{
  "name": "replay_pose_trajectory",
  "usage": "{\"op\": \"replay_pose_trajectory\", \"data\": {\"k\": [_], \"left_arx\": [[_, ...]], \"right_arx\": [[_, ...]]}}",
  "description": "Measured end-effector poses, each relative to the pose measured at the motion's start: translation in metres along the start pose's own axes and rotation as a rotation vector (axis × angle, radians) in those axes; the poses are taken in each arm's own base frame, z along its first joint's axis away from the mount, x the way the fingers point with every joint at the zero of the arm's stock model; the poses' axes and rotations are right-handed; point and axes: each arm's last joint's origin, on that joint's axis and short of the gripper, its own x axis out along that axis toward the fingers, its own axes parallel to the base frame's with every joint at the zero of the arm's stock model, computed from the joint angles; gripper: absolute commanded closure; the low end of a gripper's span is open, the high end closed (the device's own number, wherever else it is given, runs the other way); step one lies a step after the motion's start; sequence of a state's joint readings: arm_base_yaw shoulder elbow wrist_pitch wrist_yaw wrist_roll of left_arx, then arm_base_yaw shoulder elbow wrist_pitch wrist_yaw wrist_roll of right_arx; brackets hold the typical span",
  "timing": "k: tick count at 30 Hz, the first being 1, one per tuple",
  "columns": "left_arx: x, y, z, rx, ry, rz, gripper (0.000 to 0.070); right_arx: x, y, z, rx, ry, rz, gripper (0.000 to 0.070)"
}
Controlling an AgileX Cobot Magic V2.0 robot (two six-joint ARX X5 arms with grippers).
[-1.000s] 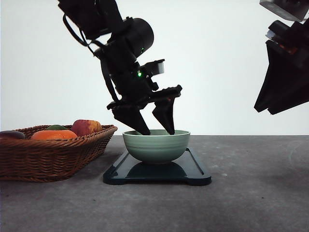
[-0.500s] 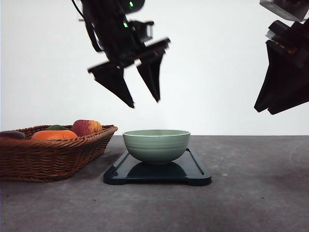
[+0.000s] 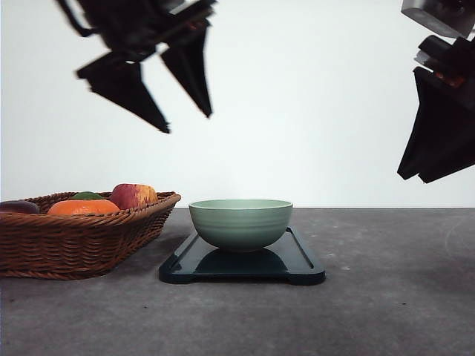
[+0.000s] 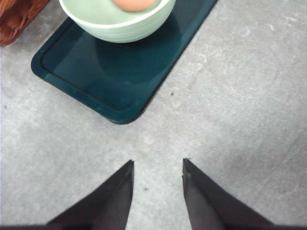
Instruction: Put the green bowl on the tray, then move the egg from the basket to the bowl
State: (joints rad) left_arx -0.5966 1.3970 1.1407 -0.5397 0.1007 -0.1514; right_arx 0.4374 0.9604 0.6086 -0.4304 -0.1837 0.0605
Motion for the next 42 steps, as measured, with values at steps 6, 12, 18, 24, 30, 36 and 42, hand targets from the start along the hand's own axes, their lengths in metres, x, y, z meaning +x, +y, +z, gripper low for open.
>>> {"op": "replay_pose_trajectory", "data": {"k": [6, 12, 18, 24, 30, 36, 42], "left_arx": [[-0.021, 0.017, -0.050, -0.063, -0.010, 0.055, 0.0279], [-0.047, 0.035, -0.082, -0.128, -0.073, 0.107, 0.0279], [-0.070, 0.047, -0.104, -0.186, -0.142, 0.163, 0.0279], [-0.079, 0.052, -0.113, -0.216, -0.144, 0.194, 0.0277], [-0.079, 0.052, -0.119, -0.226, -0.084, 0.199, 0.0680], [-0.079, 0.051, -0.120, -0.226, -0.085, 0.199, 0.0700], [-0.079, 0.051, -0.120, -0.226, -0.085, 0.199, 0.0700]], "right_arx": [[0.000, 0.000, 0.000, 0.000, 0.000, 0.000, 0.0502], [0.000, 0.000, 0.000, 0.000, -0.001, 0.000, 0.0502], [0.000, 0.000, 0.000, 0.000, -0.001, 0.000, 0.0502], [0.000, 0.000, 0.000, 0.001, 0.004, 0.000, 0.0501], [0.000, 0.000, -0.002, 0.003, 0.016, 0.000, 0.0683], [0.000, 0.000, 0.000, 0.001, 0.004, 0.000, 0.0684], [0.000, 0.000, 0.002, -0.003, -0.018, 0.001, 0.0684]]}}
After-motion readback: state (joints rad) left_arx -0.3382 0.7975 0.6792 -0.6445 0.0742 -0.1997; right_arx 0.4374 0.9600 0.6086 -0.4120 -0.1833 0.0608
